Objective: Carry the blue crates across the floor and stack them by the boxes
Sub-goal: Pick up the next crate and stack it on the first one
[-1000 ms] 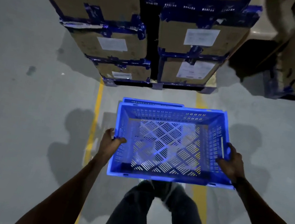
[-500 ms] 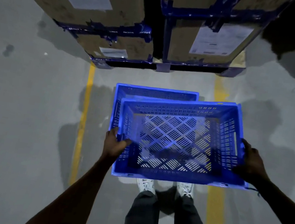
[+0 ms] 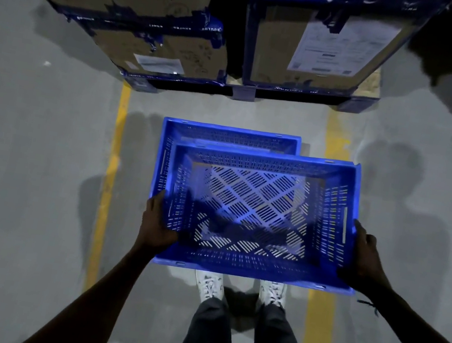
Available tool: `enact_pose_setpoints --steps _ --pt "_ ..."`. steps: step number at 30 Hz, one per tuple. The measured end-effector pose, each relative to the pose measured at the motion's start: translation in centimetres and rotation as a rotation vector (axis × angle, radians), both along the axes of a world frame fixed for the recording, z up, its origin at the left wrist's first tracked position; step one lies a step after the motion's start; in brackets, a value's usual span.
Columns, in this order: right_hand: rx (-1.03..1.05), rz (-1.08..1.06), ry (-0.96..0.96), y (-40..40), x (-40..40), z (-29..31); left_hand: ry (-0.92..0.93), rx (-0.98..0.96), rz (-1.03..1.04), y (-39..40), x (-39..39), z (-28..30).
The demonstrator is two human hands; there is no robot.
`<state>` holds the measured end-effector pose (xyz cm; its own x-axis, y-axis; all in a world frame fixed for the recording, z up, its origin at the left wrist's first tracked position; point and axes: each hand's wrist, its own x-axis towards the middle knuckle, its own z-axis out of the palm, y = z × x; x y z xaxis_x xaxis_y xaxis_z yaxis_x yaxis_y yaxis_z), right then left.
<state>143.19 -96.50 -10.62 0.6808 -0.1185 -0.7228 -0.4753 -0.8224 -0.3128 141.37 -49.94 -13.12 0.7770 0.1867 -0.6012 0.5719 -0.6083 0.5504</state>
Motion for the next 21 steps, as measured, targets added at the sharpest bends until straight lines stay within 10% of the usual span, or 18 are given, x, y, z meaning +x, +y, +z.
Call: enact_pose_setpoints --steps 21 --pt "0.03 0.149 0.002 7.0 6.1 -1.4 0.158 0.144 -0.257 5.5 3.5 -1.0"
